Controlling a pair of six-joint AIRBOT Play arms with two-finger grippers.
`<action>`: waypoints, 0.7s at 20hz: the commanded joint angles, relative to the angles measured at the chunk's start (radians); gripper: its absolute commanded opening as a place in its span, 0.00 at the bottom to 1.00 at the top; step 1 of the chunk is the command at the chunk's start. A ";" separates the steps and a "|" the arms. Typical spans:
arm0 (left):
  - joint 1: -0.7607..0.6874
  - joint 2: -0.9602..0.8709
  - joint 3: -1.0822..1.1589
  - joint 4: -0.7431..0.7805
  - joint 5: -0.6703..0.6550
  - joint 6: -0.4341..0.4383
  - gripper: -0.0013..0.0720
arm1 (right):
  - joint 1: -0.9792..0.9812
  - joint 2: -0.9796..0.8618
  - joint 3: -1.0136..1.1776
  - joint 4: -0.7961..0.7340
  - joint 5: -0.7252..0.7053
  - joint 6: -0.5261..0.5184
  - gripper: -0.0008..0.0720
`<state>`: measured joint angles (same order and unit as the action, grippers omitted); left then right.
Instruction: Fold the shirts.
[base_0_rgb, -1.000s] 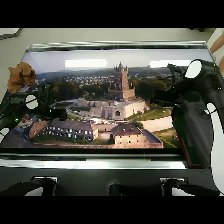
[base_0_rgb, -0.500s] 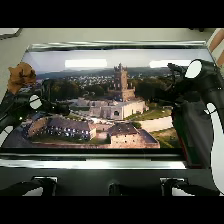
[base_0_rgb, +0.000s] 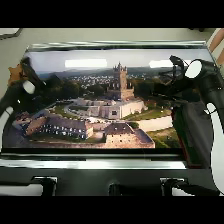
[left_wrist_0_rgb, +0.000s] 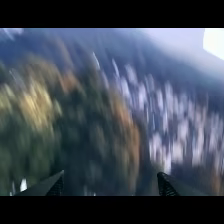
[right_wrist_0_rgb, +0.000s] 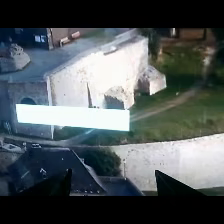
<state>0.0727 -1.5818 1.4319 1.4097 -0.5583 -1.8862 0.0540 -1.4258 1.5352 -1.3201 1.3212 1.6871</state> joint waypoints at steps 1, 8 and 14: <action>0.217 -0.259 0.369 -0.248 -0.002 -0.164 1.00 | 0.000 0.000 0.001 0.048 -0.071 0.004 0.85; 0.465 -0.458 0.469 -0.433 -0.023 -0.359 1.00 | 0.000 0.000 0.001 0.109 -0.075 0.004 0.85; 0.462 -0.546 0.469 -0.599 0.224 -0.359 1.00 | 0.000 0.000 0.000 0.115 -0.056 0.003 0.85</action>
<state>0.5243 -2.0872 1.8957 0.8772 -0.4377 -2.2337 0.0540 -1.4258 1.5352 -1.2129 1.2537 1.6905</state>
